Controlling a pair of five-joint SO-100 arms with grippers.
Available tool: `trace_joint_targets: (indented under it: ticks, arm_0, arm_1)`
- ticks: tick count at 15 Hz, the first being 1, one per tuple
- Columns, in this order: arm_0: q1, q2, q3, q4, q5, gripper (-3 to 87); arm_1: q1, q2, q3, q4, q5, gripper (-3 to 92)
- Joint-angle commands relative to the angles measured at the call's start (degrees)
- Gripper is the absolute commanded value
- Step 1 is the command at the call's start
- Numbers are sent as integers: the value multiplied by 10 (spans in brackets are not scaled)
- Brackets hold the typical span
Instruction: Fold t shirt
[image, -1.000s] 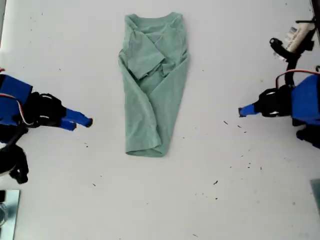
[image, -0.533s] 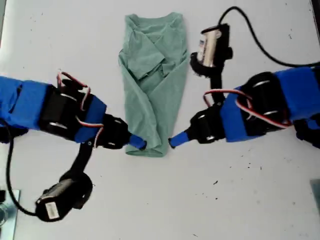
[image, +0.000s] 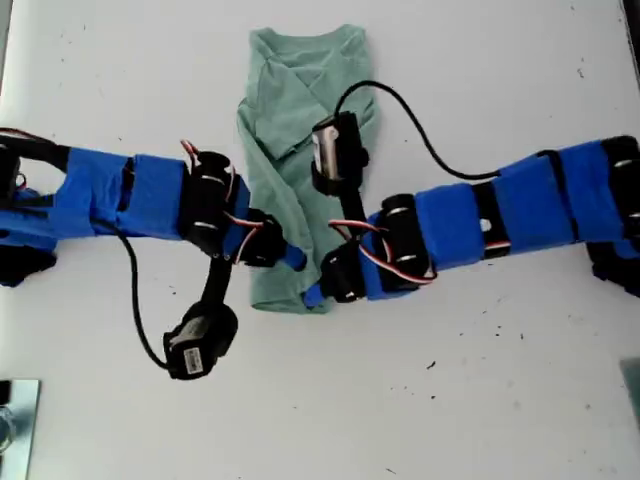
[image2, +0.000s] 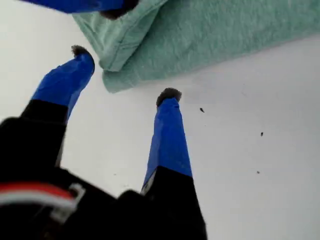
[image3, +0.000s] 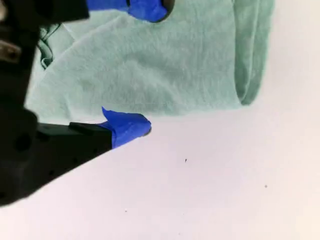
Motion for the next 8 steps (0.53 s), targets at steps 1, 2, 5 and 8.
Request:
trace_joint_targets:
  ticks: [1, 2, 5, 8]
  arm_0:
    - [-2, -34, 9, -41, 7, 186]
    - [15, -55, 7, -57, -4, -2]
    - [70, -55, -22, -111, -19, -3]
    - [105, -40, -165, -90, -1, -3]
  arm_1:
    - [18, -47, -40, -40, -9, 265]
    - [22, -85, -41, -51, -7, 248]
    - [17, -127, -41, -66, -33, -10]
    - [-15, -7, -49, 13, -54, -9]
